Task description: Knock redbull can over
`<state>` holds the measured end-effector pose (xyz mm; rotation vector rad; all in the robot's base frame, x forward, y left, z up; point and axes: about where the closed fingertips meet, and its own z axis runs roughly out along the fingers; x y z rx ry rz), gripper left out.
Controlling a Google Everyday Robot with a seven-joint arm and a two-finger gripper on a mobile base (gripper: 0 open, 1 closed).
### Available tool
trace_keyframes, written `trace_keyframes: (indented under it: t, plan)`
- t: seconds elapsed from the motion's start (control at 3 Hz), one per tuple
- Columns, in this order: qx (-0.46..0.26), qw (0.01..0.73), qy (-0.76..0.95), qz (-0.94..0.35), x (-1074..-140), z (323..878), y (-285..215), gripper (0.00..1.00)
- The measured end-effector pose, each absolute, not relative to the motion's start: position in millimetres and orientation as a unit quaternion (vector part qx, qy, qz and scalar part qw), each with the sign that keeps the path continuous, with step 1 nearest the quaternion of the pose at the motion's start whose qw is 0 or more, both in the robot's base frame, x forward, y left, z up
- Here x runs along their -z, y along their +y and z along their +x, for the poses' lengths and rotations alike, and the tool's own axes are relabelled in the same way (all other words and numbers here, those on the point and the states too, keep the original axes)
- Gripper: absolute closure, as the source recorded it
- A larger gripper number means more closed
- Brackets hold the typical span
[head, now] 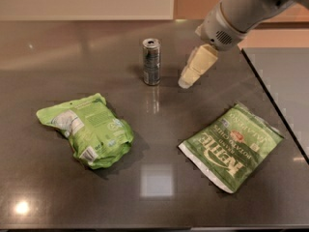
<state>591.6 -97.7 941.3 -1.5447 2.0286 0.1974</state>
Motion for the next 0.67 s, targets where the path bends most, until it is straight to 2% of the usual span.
trace_keyframes:
  t: [0.67]
  plan:
    - [-0.117, 0.312, 0.766, -0.549, -928.2, 640.1, -55.5, 0.0]
